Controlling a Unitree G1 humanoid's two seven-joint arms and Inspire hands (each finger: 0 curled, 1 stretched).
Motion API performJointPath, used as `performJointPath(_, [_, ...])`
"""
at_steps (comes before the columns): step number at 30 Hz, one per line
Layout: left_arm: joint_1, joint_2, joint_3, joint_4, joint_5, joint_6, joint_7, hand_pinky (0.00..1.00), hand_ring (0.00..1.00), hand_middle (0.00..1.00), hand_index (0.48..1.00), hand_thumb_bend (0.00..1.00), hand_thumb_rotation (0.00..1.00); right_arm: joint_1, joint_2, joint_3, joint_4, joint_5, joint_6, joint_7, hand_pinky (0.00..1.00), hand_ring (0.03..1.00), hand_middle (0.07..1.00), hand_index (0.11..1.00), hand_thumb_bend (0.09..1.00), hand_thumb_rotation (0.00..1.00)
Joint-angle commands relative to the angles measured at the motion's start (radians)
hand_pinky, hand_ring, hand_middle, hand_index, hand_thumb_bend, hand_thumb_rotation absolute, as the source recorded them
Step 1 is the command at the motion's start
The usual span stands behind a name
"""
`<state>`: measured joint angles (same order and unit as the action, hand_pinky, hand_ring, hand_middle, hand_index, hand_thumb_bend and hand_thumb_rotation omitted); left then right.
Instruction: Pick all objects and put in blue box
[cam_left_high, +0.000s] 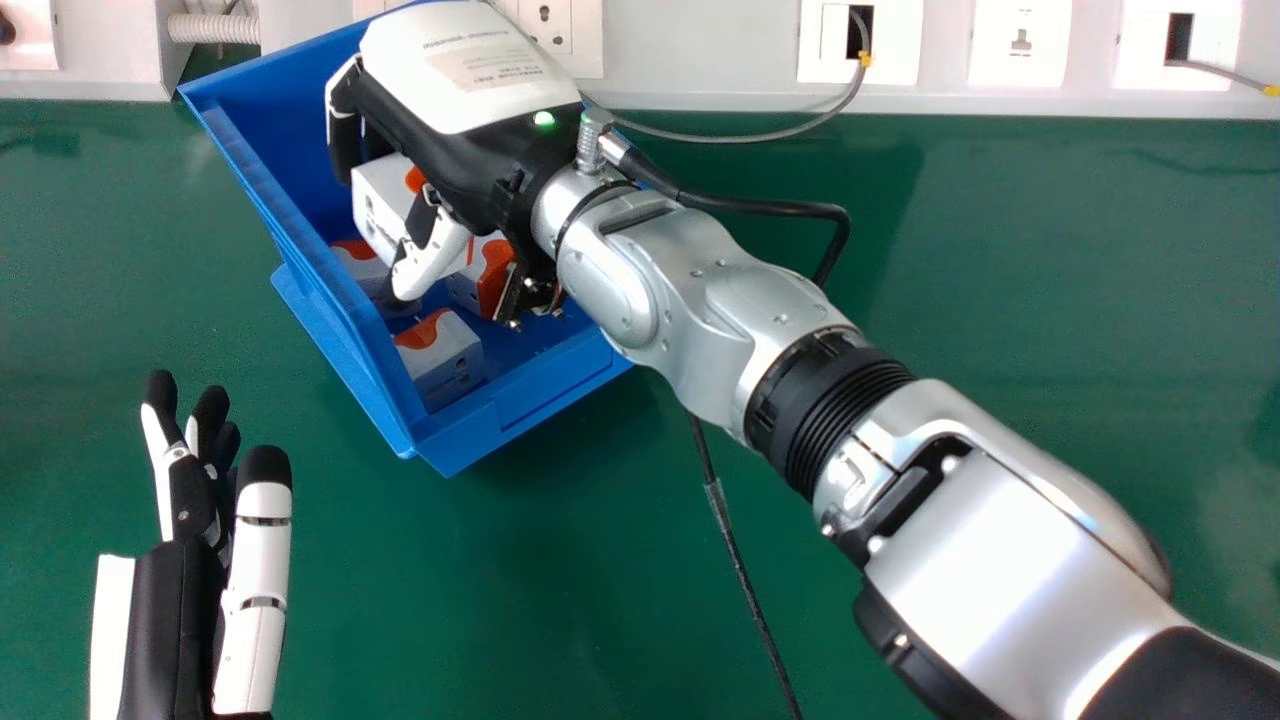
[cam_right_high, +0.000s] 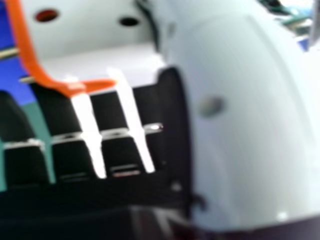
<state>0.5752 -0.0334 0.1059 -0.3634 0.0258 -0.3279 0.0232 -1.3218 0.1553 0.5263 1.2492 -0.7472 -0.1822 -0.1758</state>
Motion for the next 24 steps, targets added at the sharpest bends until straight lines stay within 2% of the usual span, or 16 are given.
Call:
performJointPath(1, [0.006, -0.002, -0.002, -0.023, 0.008, -0.015, 0.006, 1.00, 1.00, 1.00, 1.000, 0.31, 0.90, -0.040, -0.016, 0.023, -0.017, -0.012, -0.020, -0.023, 0.45, 0.608, 0.711, 0.604, 0.498, 0.18])
performJointPath(4, [0.001, 0.002, -0.001, -0.011, 0.007, -0.025, 0.006, 1.00, 1.00, 1.00, 1.000, 0.30, 0.91, -0.032, -0.040, 0.077, -0.026, -0.061, -0.014, -0.030, 0.66, 0.835, 0.916, 0.903, 0.529, 0.41])
performJointPath(6, [-0.008, 0.004, 0.000, 0.001, 0.005, -0.035, 0.005, 1.00, 1.00, 1.00, 1.000, 0.29, 0.93, -0.023, -0.047, 0.084, -0.027, -0.063, -0.010, -0.035, 0.75, 0.950, 0.978, 0.975, 0.555, 0.45])
performJointPath(7, [-0.013, 0.006, 0.000, 0.006, 0.007, -0.036, 0.005, 1.00, 1.00, 1.00, 1.000, 0.29, 0.94, -0.019, -0.051, 0.083, -0.027, -0.059, -0.009, -0.032, 0.77, 0.975, 0.989, 0.987, 0.566, 0.46])
performJointPath(8, [-0.019, 0.008, 0.000, 0.011, 0.003, -0.037, 0.002, 1.00, 1.00, 1.00, 1.000, 0.29, 0.94, -0.016, -0.055, 0.084, -0.027, -0.059, -0.006, -0.029, 0.79, 0.987, 0.995, 0.994, 0.572, 0.47])
performJointPath(11, [-0.038, 0.012, 0.000, 0.017, 0.001, -0.030, 0.001, 1.00, 1.00, 1.00, 1.000, 0.26, 0.94, -0.008, -0.069, 0.087, -0.029, -0.059, -0.002, -0.017, 0.83, 0.999, 1.000, 1.000, 0.541, 0.52])
performJointPath(13, [-0.048, 0.012, 0.002, 0.022, 0.014, -0.030, 0.009, 1.00, 1.00, 1.00, 1.000, 0.27, 0.94, 0.001, -0.080, 0.088, -0.039, -0.057, 0.003, -0.007, 0.85, 1.000, 1.000, 1.000, 0.515, 0.52])
performJointPath(19, [-0.083, 0.014, 0.005, 0.053, 0.018, -0.052, 0.014, 1.00, 1.00, 1.00, 1.000, 0.32, 0.94, 0.049, -0.105, 0.075, -0.078, -0.035, 0.001, -0.021, 0.88, 1.000, 1.000, 1.000, 0.443, 0.45])
performJointPath(21, [-0.095, 0.018, 0.006, 0.067, 0.015, -0.061, 0.010, 1.00, 1.00, 1.00, 1.000, 0.32, 0.94, 0.076, -0.118, 0.064, -0.101, -0.021, -0.006, -0.045, 0.88, 1.000, 1.000, 1.000, 0.417, 0.41])
performJointPath(24, [-0.111, 0.023, 0.009, 0.087, 0.021, -0.071, 0.012, 1.00, 1.00, 1.00, 1.000, 0.35, 0.94, 0.123, -0.136, 0.045, -0.146, -0.012, -0.010, -0.081, 0.86, 1.000, 1.000, 1.000, 0.403, 0.29])
